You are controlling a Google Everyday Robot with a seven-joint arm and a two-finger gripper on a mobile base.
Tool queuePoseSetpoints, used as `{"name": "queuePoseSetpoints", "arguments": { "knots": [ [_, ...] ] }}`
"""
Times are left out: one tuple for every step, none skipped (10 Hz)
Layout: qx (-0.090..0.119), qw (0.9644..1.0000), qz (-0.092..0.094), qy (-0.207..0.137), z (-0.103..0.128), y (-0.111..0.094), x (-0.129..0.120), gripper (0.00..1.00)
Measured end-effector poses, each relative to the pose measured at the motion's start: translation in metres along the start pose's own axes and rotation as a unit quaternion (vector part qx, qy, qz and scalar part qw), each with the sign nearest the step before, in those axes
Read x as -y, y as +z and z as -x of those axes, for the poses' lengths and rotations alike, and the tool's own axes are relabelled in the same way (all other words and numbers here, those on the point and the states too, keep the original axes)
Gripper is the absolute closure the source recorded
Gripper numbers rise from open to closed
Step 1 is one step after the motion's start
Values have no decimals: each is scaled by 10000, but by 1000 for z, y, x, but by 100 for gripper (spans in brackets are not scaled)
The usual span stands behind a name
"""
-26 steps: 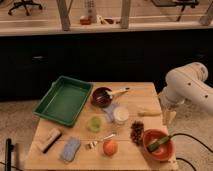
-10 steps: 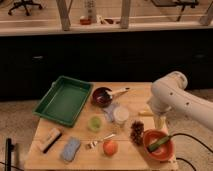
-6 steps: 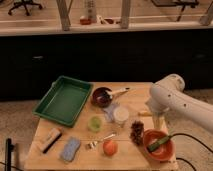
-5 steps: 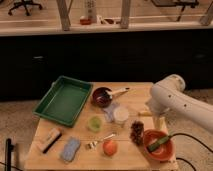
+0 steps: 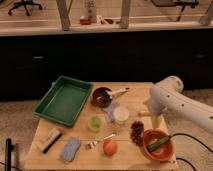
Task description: Place banana in tray
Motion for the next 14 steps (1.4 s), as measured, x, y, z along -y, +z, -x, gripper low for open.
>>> {"name": "queuePoseSetpoints", "arguments": {
  "knots": [
    [32,10000,-20,-63,2,4,3,20],
    [45,9999,-24,-90,2,6,4,20],
    [49,9999,-31,-88,1,6,5,20],
    [62,10000,0,-65,-3,7,6,20],
    [64,10000,26,-41,-10,9,12,20],
    [106,9999,42,16,-16,14,27,20],
    [125,9999,66,71,-22,18,38,20],
    [172,9996,100,218,-33,27,50,20],
    [198,9993,112,283,-36,30,52,20],
    [223,9991,121,349,-39,34,53,20],
    [248,9986,142,441,-41,38,52,20],
    [276,9982,156,516,-43,42,51,20],
    [337,9974,156,620,-45,50,50,20],
    [410,9964,173,721,-47,57,48,20]
  ]
}}
